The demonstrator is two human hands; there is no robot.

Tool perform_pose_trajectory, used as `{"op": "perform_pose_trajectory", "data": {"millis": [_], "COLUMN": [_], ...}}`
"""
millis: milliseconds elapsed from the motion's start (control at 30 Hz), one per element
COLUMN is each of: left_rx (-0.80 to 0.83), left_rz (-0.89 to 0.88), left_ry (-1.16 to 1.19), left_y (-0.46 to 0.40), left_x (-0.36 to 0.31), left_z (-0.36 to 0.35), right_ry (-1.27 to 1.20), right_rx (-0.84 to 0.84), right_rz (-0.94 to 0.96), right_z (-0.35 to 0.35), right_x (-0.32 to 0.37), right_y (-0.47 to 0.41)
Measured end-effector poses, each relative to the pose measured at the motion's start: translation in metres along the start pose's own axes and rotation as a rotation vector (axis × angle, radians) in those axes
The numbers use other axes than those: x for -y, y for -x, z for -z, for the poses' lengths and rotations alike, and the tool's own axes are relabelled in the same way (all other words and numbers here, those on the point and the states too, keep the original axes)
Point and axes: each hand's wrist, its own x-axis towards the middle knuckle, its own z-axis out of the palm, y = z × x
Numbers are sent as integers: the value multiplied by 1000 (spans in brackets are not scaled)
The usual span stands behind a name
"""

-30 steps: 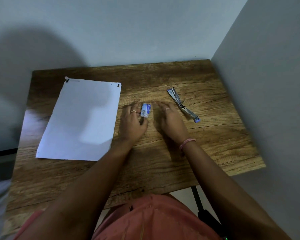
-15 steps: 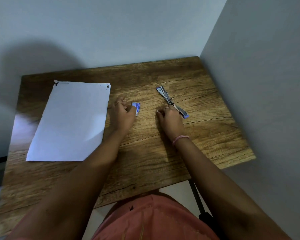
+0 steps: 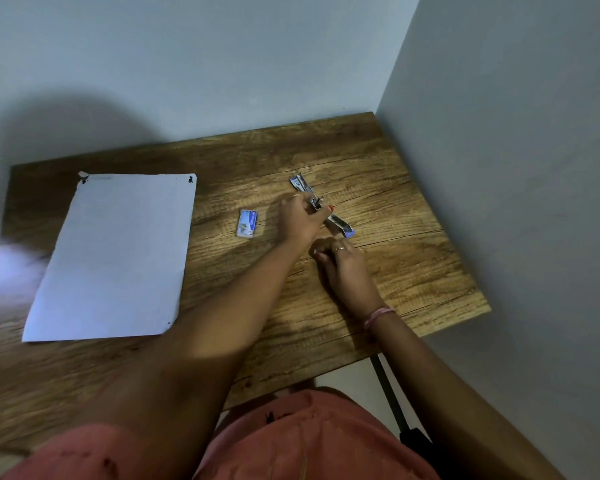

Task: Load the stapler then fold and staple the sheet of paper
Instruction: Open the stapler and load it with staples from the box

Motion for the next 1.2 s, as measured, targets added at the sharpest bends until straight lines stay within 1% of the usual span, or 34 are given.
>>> {"op": "perform_pose_trajectory", "data": {"millis": [133,300,433,533,633,700,767,833,900,933,1033,1133,1200], "left_rx": [23,75,135,209,331,406,453,461,418,368,146,-60,-191], "left_rz": [-28,-90,-184,-199,-235,-257,-255,-255,-271,-285,-315,-331,-384], "left_ry": [-108,-256,-316,-376,-450,-515,-531,-549,-568,-581,-581,-458,-300], "left_y": [-9,-15,-19,-26,-33,-36,-38,-39,-38,-37,-32,-20,-7], "left_x": [-2,0,-2,-6,-8,-9,-11,-12,-11,-11,-12,-12,-8], "left_z": [-4,-1,12,25,36,41,43,43,42,41,38,39,39], "right_ry": [-70,-123,-102,-99,-137,-174,-191,-217,-236,-230,-194,-168,-167], "right_rx": [-42,-52,-32,-4,32,16,-25,-43,-65,-88,-137,-178,-205], "right_rz": [0,32,94,117,79,42,22,-19,-59,-61,-40,-29,-42], "right_z": [-1,0,4,11,17,19,19,19,19,19,20,24,27], "right_x": [-2,-6,-9,-17,-27,-30,-32,-31,-29,-28,-26,-25,-27], "right_y": [3,6,9,13,14,12,10,7,4,2,-3,-9,-14]}}
